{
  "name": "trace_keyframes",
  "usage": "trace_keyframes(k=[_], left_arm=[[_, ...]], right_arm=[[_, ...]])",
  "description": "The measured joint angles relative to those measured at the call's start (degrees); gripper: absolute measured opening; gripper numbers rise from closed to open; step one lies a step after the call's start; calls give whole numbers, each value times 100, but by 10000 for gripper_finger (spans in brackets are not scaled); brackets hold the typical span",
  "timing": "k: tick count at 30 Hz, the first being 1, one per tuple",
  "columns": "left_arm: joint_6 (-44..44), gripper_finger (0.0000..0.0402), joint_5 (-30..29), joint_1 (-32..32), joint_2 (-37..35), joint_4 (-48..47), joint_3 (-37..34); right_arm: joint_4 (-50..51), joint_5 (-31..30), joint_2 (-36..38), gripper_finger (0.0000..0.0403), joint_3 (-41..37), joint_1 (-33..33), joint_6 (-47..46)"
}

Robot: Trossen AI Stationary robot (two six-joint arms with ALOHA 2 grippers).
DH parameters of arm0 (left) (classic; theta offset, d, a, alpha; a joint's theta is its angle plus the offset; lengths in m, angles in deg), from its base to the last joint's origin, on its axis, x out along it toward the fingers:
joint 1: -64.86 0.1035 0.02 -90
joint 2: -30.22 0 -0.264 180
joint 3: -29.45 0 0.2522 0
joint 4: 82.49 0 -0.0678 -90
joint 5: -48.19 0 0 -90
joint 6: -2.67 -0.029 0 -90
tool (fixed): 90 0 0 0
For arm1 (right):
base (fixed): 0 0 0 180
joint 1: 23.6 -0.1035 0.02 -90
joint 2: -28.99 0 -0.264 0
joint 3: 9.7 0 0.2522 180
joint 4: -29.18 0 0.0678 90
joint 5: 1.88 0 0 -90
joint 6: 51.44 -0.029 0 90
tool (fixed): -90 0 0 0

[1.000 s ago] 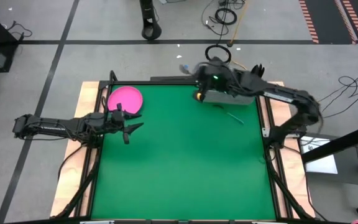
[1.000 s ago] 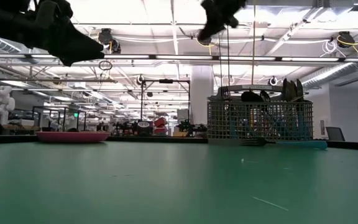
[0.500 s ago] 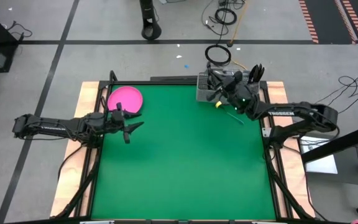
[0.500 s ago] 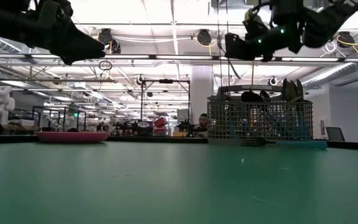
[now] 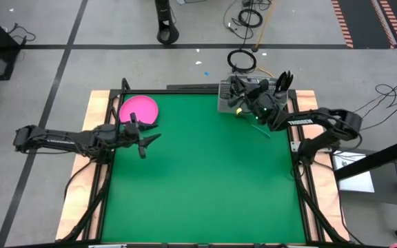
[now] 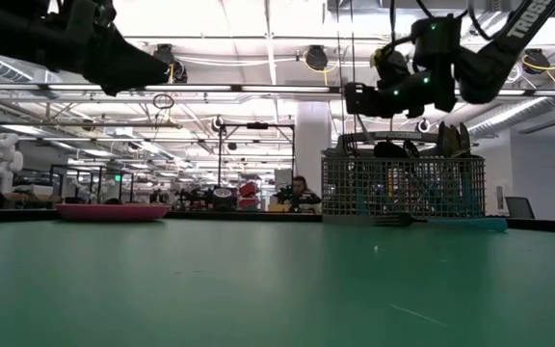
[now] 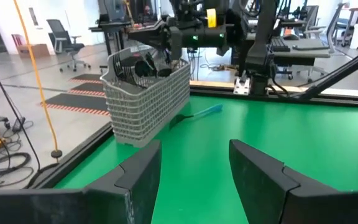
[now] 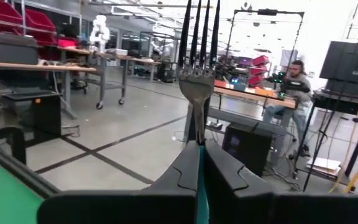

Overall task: Sort silverware
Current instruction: Put the blue fork into the gray silverware basket

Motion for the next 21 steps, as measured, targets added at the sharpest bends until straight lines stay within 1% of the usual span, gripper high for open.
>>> trace_keyframes(k=[8,21], left_arm=[[-36,192,0,4,166,73,0],[-142,192,-1,44,393,219,0]], right_arm=[[-312,-1,-421,0,0,264,-11],[-344,0,-468,2,0,325,-87]])
